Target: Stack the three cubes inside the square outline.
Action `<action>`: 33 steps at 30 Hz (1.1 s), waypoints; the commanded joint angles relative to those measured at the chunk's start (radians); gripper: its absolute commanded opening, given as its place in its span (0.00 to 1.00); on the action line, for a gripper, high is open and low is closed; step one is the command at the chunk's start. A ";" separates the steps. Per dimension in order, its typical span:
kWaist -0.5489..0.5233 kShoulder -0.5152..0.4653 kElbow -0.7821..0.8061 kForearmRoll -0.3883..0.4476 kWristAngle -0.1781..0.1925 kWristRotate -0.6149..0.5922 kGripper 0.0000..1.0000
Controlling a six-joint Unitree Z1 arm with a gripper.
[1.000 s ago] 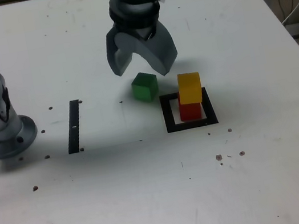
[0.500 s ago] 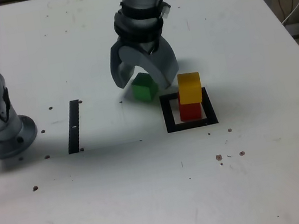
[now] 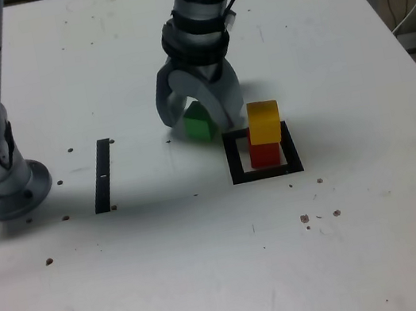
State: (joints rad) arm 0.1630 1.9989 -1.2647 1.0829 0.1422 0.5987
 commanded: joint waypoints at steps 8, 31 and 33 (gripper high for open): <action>-0.010 -0.005 0.000 -0.004 0.004 -0.007 0.36; -0.013 -0.038 -0.055 0.076 0.008 -0.026 0.36; -0.017 -0.048 -0.093 0.118 0.012 -0.035 0.37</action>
State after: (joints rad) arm 0.1509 1.9622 -1.3338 1.1745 0.1502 0.5707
